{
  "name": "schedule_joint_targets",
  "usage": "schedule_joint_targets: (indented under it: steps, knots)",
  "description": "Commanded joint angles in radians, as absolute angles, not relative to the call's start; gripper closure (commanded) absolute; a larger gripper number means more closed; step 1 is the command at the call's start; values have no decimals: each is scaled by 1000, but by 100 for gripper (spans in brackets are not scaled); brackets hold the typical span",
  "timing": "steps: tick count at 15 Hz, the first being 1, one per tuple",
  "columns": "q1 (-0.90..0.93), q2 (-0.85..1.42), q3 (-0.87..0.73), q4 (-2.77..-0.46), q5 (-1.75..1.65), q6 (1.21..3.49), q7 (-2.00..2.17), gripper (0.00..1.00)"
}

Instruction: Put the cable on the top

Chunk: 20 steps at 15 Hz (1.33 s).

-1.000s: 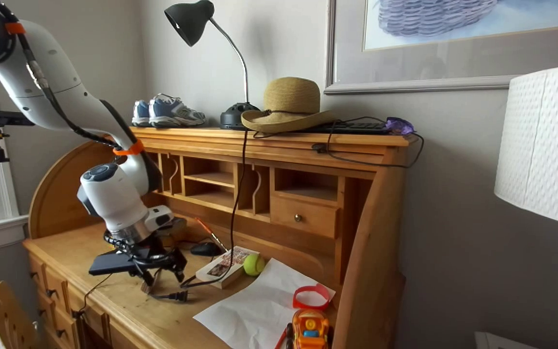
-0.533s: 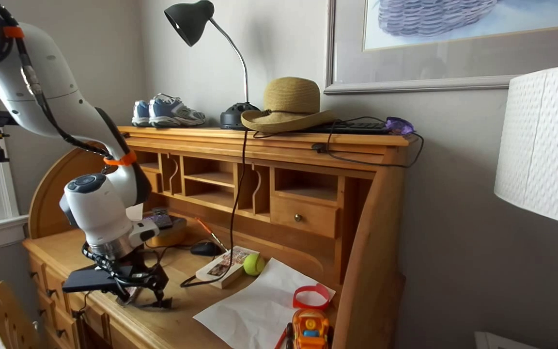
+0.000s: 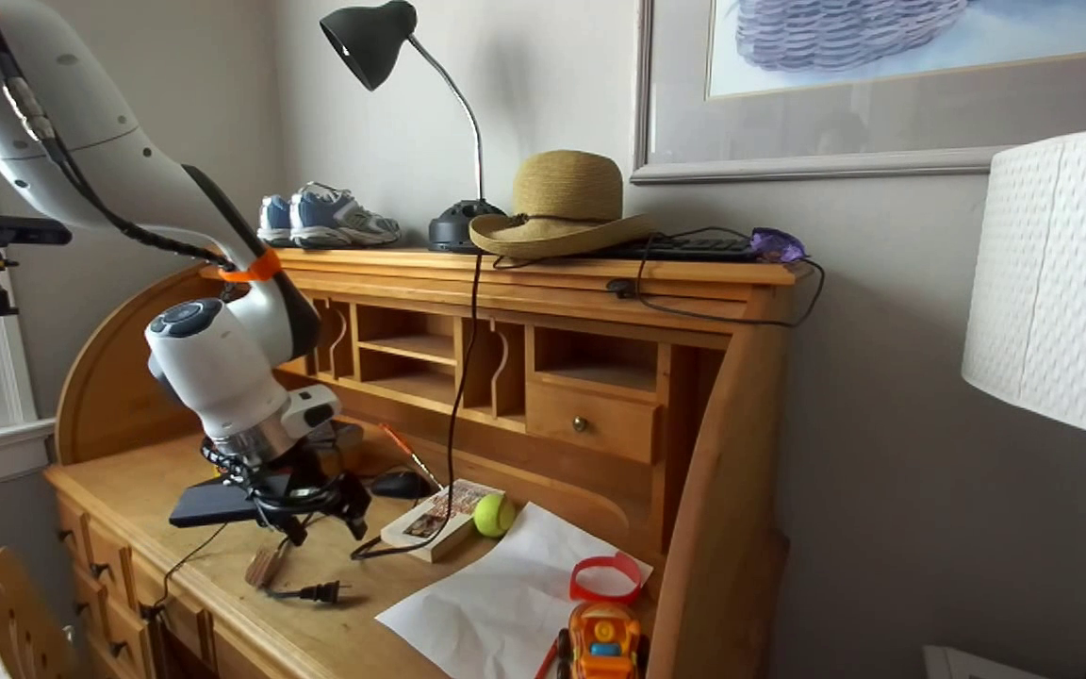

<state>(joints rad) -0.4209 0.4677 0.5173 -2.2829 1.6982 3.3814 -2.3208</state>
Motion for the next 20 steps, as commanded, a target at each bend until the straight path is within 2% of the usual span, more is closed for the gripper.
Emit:
schedule_joint_targets:
  steps: [1,7,8,9,11,18,19,20]
  knots:
    - [-412,480,510,-2274,1674,3392,-2338,0]
    - [-416,537,504,-2254,1601,3376,-2400,0]
    - [-418,560,506,-2254,1603,3377,-2407,5]
    - [-419,571,506,-2254,1605,3377,-2413,21]
    - [-420,589,501,-2245,1608,3385,-2414,30]
    - [-436,583,499,-2231,1618,3382,-2408,87]
    - [-441,570,500,-2232,1615,3376,-2410,86]
    - [-450,552,502,-2235,1617,3368,-2409,50]
